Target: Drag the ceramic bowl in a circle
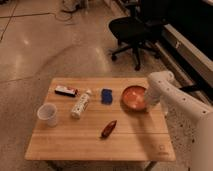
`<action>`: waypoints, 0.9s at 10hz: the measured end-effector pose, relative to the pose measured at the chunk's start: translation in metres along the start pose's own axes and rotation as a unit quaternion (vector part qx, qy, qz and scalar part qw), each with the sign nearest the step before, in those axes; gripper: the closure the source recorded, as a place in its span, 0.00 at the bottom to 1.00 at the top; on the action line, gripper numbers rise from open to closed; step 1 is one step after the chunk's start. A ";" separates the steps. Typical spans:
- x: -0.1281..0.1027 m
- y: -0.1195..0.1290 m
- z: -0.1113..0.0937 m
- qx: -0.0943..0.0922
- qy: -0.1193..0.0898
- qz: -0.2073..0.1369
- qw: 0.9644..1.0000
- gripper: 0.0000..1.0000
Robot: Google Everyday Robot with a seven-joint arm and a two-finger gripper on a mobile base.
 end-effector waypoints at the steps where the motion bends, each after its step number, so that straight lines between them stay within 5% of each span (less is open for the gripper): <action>1: 0.014 0.003 -0.007 0.001 0.012 0.011 1.000 1.00; 5: 0.053 0.035 -0.038 -0.004 0.048 0.031 0.998 1.00; 8: 0.039 0.081 -0.041 -0.035 0.039 0.005 0.999 1.00; 9: 0.018 0.099 -0.038 -0.053 0.024 -0.021 0.998 1.00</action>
